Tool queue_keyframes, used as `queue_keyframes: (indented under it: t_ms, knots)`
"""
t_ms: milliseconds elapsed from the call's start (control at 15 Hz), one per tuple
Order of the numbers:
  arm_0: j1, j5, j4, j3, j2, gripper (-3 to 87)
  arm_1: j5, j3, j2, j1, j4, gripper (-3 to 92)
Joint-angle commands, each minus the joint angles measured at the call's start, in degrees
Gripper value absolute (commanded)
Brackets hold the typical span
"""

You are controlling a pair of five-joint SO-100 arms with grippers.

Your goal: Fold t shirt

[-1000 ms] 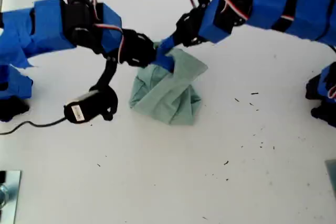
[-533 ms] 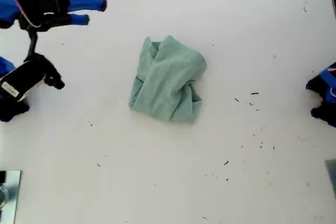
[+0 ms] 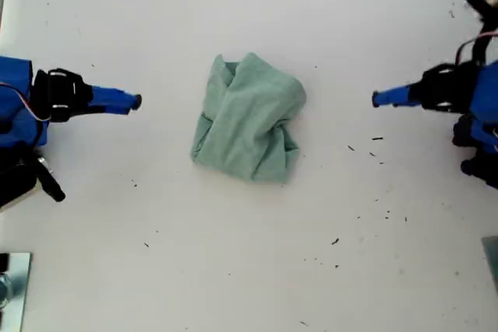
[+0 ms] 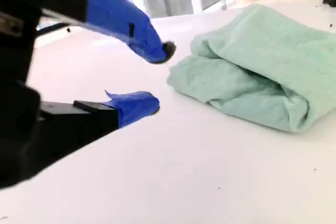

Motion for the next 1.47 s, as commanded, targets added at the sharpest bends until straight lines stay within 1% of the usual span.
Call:
queue_keyframes:
  t_ms: [0, 67, 133, 200, 267, 333, 400, 467, 533, 600, 667, 733, 867, 933, 1000, 1067, 1133, 1200, 1267, 1333, 1400]
  knots:
    - [4.9, -2.1, -2.8, 5.2, 2.8, 9.5, 1.1, 6.2, 3.2, -6.9, -9.8, 2.4]
    - [5.8, -1.8, -4.2, 7.8, 2.8, 10.9, -1.3, 4.8, 2.1, -7.0, -13.4, 2.4]
    - [6.2, -1.8, -2.5, 7.6, 2.8, 11.2, -2.5, 4.0, 1.6, -7.0, -14.8, 2.4]
    - [4.9, -2.2, -1.1, 7.6, 2.8, 11.3, -3.0, 3.7, 2.0, -7.0, -14.2, 2.4]
    - [3.1, -1.1, -0.8, 7.5, 2.8, 11.3, -3.3, 3.6, 2.3, -7.2, -13.7, 2.4]
    - [1.6, -1.1, -0.8, 7.5, 2.8, 11.3, -4.2, 2.8, 0.5, -8.9, -17.4, 2.4]
    - [0.4, -1.1, -0.8, 7.5, 2.8, 11.3, -6.4, -0.9, -9.8, -10.9, -27.6, 2.4]
    - [-0.4, -1.1, -0.8, 7.5, 2.8, 11.3, -9.5, -10.9, -29.5, -13.1, -36.4, 2.4]
    - [-0.6, -1.1, -0.8, 7.5, 2.8, 11.3, -13.7, -25.2, -49.3, -15.6, -39.9, 2.4]
    - [-0.6, -1.1, -0.8, 7.5, 2.8, 11.3, -17.1, -37.9, -64.2, -17.1, -41.2, 2.4]
    - [-0.6, -1.1, -0.8, 7.5, 2.8, 11.3, -18.9, -47.5, -74.2, -18.0, -41.0, 2.4]
    - [-0.5, -1.1, -0.8, 7.5, 2.8, 11.3, -19.0, -52.0, -80.0, -18.3, -41.2, 2.4]
    - [-0.5, -1.1, -0.8, 7.5, 2.8, 11.3, -18.4, -51.8, -83.5, -17.1, -44.0, 2.4]
    - [-0.5, -1.1, -0.8, 7.5, 2.8, 11.3, -19.2, -50.9, -84.6, -14.1, -45.3, 2.4]
    - [-0.5, -1.1, -0.8, 7.5, 2.8, 11.3, -21.4, -51.3, -86.3, -8.5, -45.5, 2.4]
    - [-0.5, -1.1, -0.8, 7.5, 2.8, 11.3, -24.2, -52.6, -88.6, -0.6, -46.3, 2.4]
    - [-0.5, -1.1, -0.8, 7.5, 2.8, 11.3, -27.0, -54.5, -91.8, 8.3, -49.9, 2.4]
    - [-0.5, -1.1, -0.8, 7.5, 2.8, 11.3, -28.1, -58.9, -96.2, 16.4, -51.9, 2.4]
    - [-0.4, -1.1, -0.8, 7.5, 2.8, 11.3, -28.8, -63.9, -99.8, 21.4, -51.4, 2.4]
    - [-0.4, -1.1, -0.8, 7.5, 2.8, 11.3, -28.7, -68.4, -100.8, 23.2, -47.2, 2.4]
    - [-0.4, -1.1, -0.8, 7.5, 2.8, 11.3, -30.1, -71.2, -97.3, 22.0, -41.1, 2.4]
